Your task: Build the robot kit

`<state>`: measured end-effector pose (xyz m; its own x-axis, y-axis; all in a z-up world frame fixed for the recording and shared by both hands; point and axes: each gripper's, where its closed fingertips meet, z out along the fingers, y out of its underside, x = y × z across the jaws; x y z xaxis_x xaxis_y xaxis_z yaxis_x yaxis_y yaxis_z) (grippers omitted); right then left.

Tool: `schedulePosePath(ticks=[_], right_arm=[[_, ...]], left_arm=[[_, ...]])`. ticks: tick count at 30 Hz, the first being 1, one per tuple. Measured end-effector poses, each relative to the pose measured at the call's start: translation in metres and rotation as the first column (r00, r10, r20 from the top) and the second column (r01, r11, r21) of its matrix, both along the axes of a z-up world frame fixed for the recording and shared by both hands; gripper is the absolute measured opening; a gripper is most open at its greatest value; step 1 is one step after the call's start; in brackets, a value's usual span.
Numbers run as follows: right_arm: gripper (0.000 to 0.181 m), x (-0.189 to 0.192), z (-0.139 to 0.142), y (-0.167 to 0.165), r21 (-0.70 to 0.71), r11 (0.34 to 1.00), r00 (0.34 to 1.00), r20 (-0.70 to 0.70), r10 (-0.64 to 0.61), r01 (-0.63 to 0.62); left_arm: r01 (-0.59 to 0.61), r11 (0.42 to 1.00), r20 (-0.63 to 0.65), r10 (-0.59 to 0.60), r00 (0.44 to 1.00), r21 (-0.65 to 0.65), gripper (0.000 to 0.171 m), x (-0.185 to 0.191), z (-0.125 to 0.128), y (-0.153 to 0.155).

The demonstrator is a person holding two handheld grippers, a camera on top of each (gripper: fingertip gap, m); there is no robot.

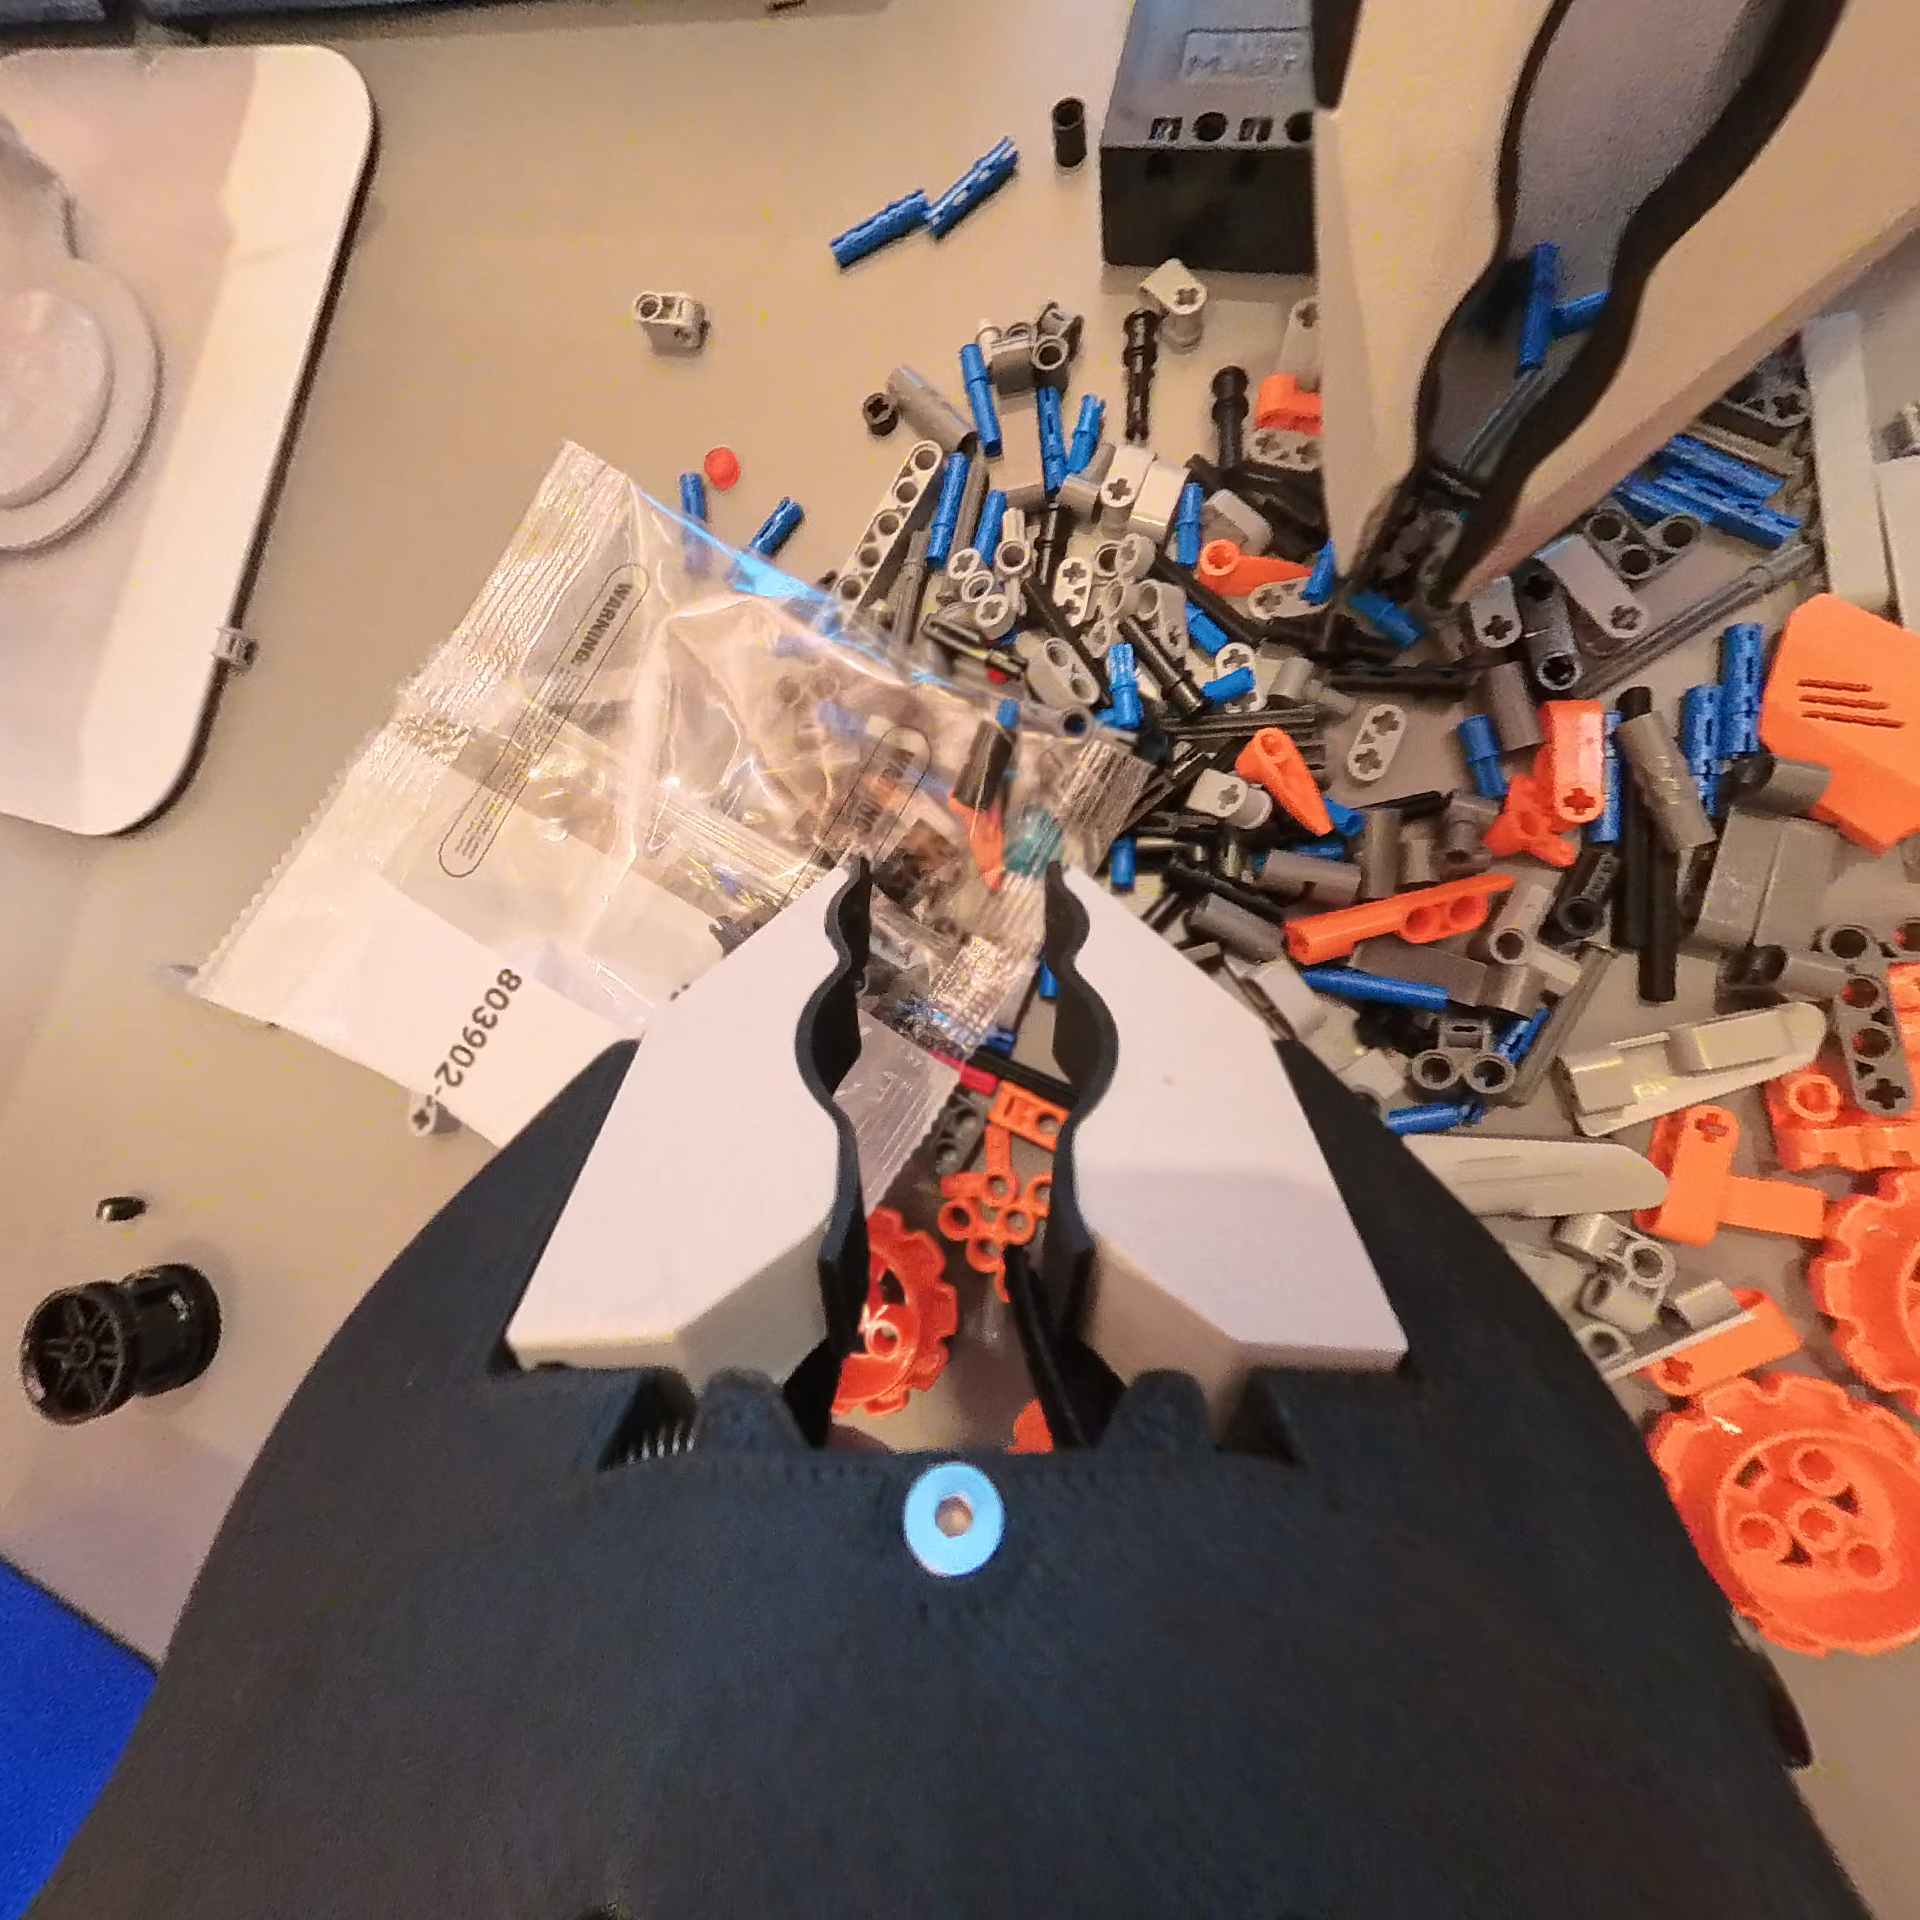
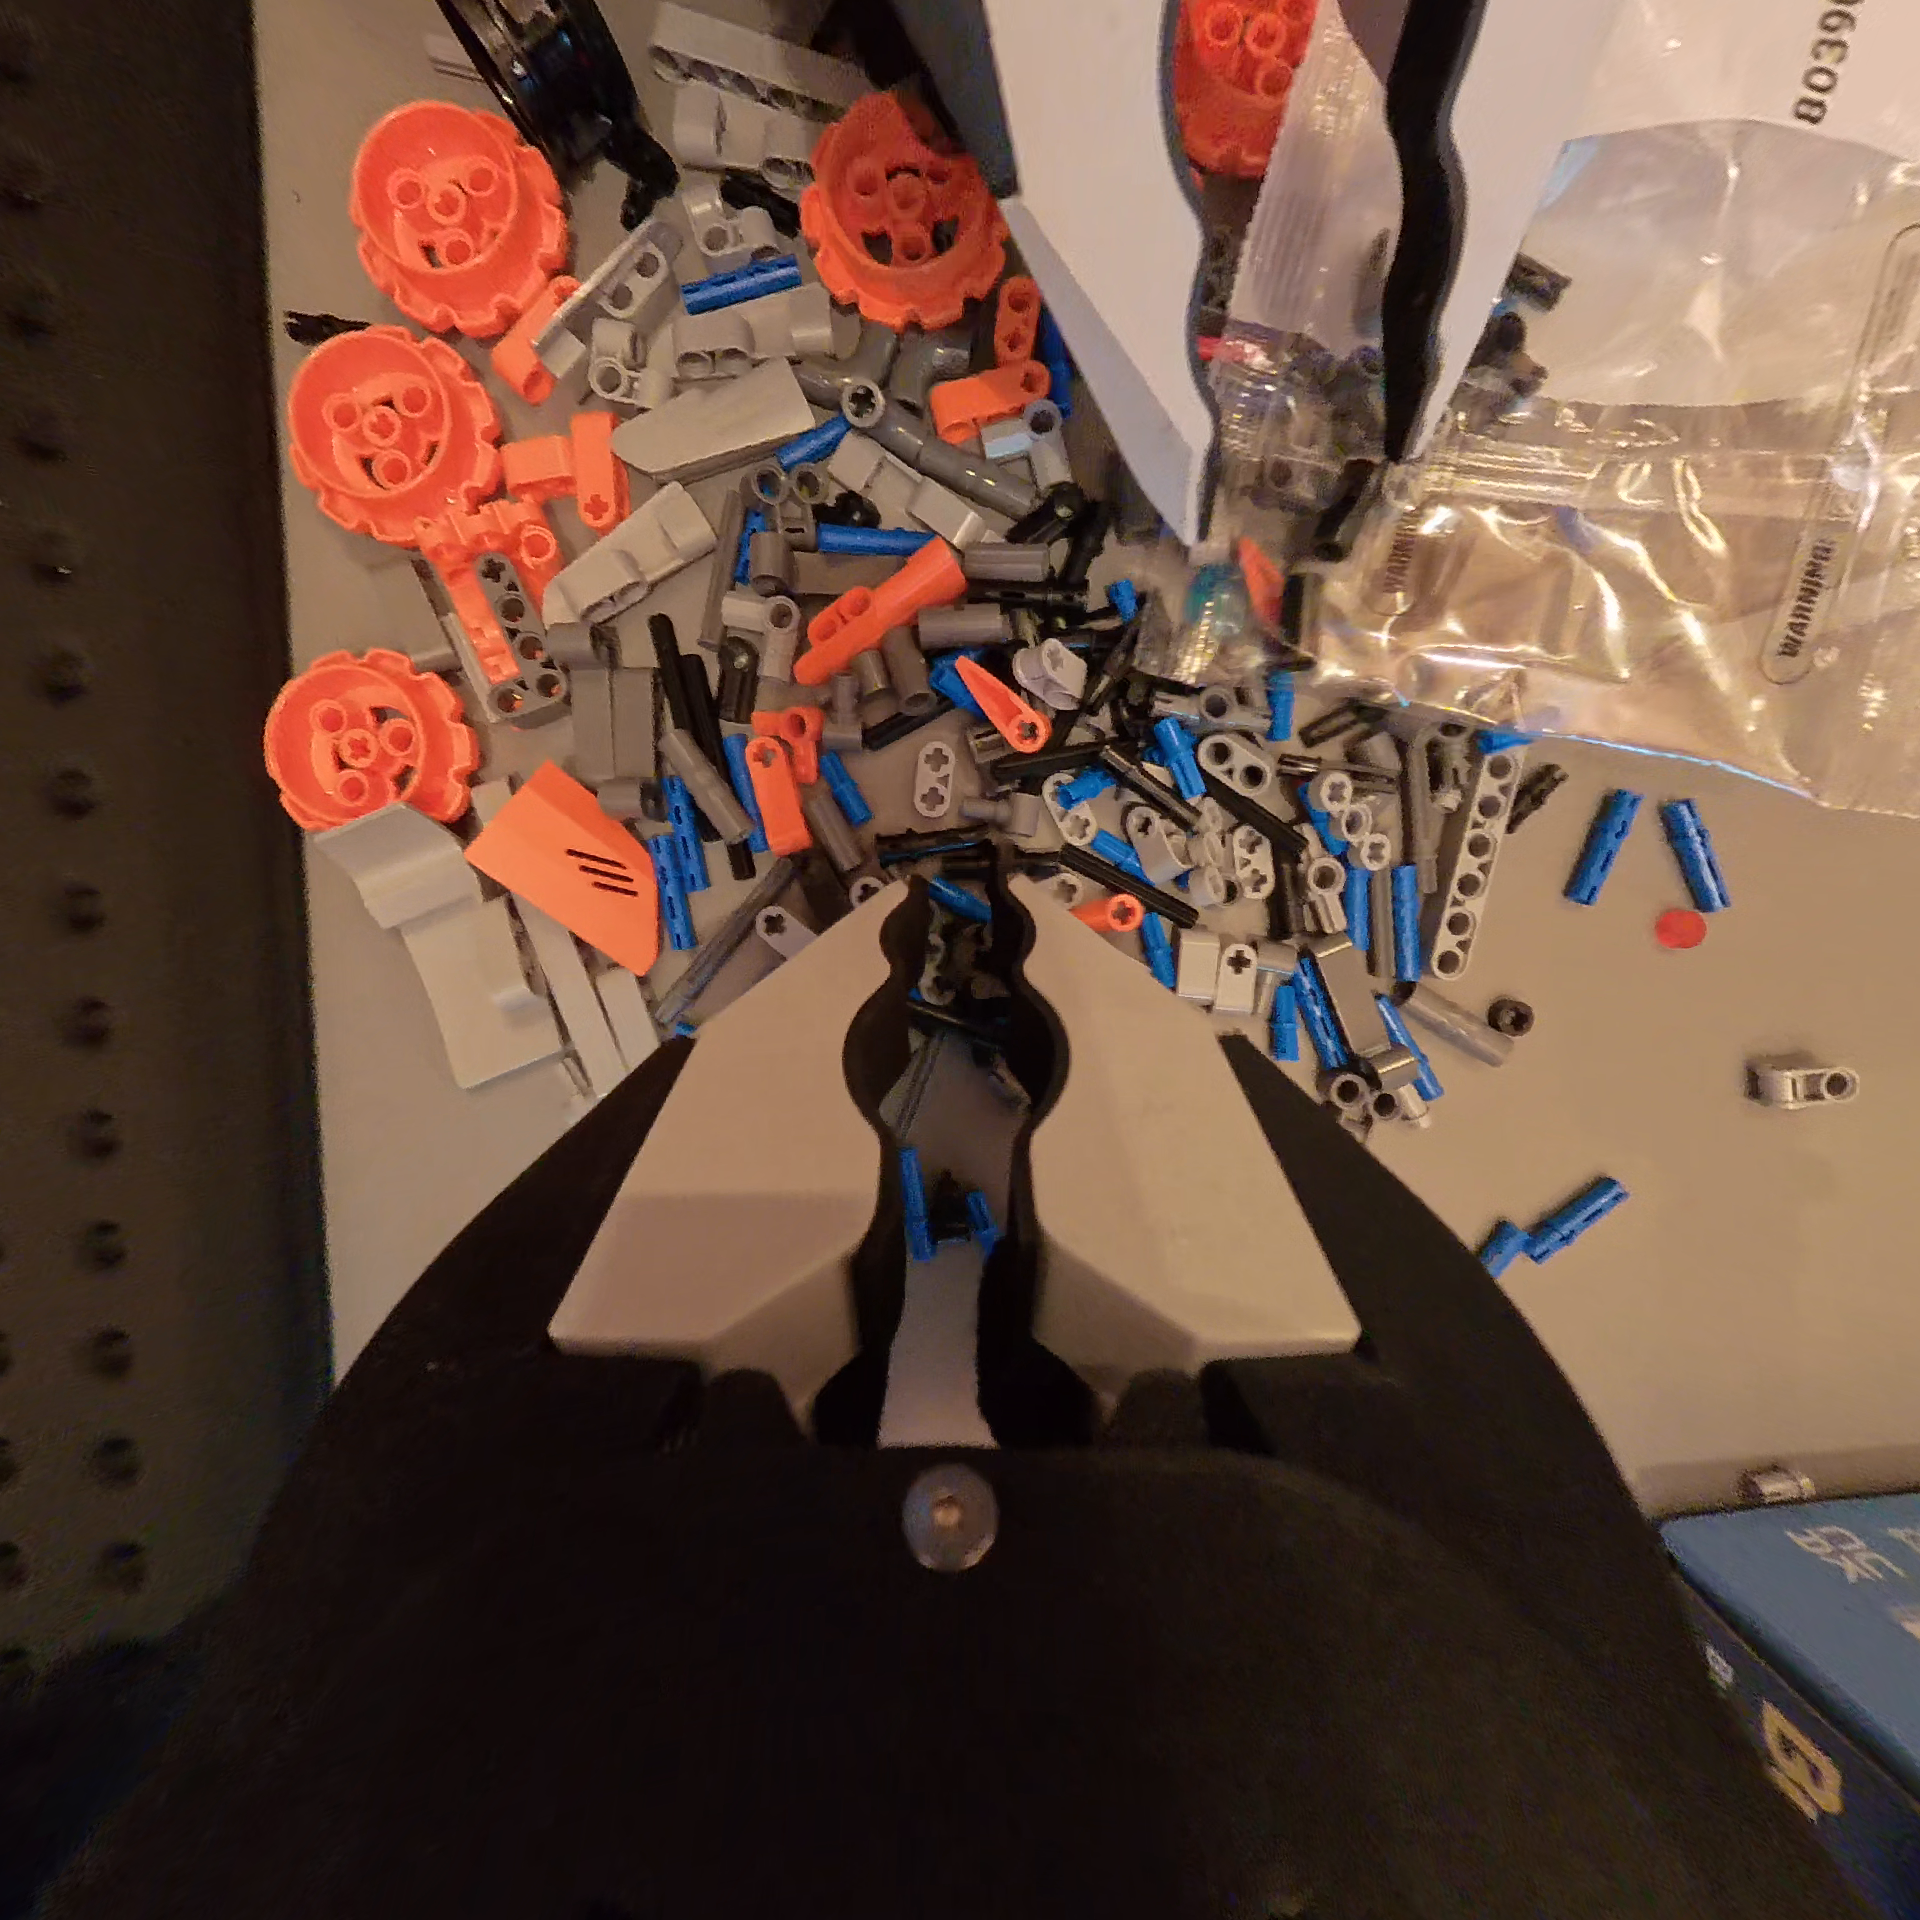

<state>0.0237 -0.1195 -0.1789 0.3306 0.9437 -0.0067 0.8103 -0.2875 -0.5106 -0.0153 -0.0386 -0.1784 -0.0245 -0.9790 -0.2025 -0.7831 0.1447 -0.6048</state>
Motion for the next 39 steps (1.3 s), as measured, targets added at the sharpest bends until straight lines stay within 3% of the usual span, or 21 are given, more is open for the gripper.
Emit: schedulePosePath(ticks=[6, 8, 12, 14, 17, 20, 24, 28, 31, 36, 39], right_arm=[[0.011, 0.019, 0.008, 0.004, 0.023, 0.999, 0.999, 0.019, -0.044, 0.044], [0.011, 0.02, 0.022, 0.014, 0.055, 0.995, 0.996, -0.041, -0.082, 0.084], [0.029, 0.013, 0.034, 0.044, 0.132, 0.979, 0.987, -0.073, -0.144, 0.153], [0.044, 0.009, 0.034, 0.058, 0.128, 0.972, 0.979, -0.08, -0.189, 0.198], [0.05, 0.01, 0.03, 0.086, 0.117, 0.942, 0.948, -0.093, -0.304, 0.313], [0.057, 0.013, 0.023, 0.108, 0.053, 0.899, 0.897, -0.114, -0.428, 0.436], [0.06, 0.006, 0.01, 0.118, -0.054, 0.866, 0.857, -0.127, -0.5, 0.497], [0.038, -0.002, 0.001, 0.123, -0.098, 0.85, 0.839, -0.138, -0.527, 0.518], [0.003, -0.011, 0.006, 0.125, -0.09, 0.862, 0.84, -0.198, -0.506, 0.498], [0.0, -0.014, 0.019, 0.116, -0.095, 0.879, 0.845, -0.245, -0.475, 0.467], [0.0, -0.01, 0.027, 0.102, -0.129, 0.892, 0.847, -0.281, -0.452, 0.433]], left_arm=[[-0.027, 1.0, 0.032, 0.027, 0.999, 0.001, 0.031, -0.003, 0.01, 0.006], [-0.046, 0.999, 0.055, 0.045, 0.997, 0.013, 0.031, -0.004, 0.019, 0.011], [-0.143, 0.989, 0.092, 0.145, 0.985, -0.027, 0.032, -0.014, 0.034, 0.027], [-0.171, 0.983, 0.035, 0.174, 0.984, -0.064, 0.041, -0.025, 0.022, 0.031], [-0.188, 0.977, -0.054, 0.184, 0.981, -0.097, 0.05, -0.034, 0.001, 0.03], [-0.18, 0.979, -0.065, 0.174, 0.983, -0.1, 0.047, -0.031, -0.003, 0.026], [-0.174, 0.977, -0.06, 0.168, 0.984, -0.122, 0.042, -0.028, -0.006, 0.023], [-0.159, 0.973, -0.043, 0.154, 0.987, -0.168, 0.039, -0.025, -0.006, 0.018], [-0.146, 0.975, -0.04, 0.141, 0.989, -0.166, 0.039, -0.022, -0.007, 0.015], [-0.127, 0.98, -0.012, 0.127, 0.992, -0.154, 0.041, -0.02, 0.002, 0.013], [-0.126, 0.986, 0.11, 0.138, 0.984, -0.114, 0.043, -0.012, 0.031, 0.018]])
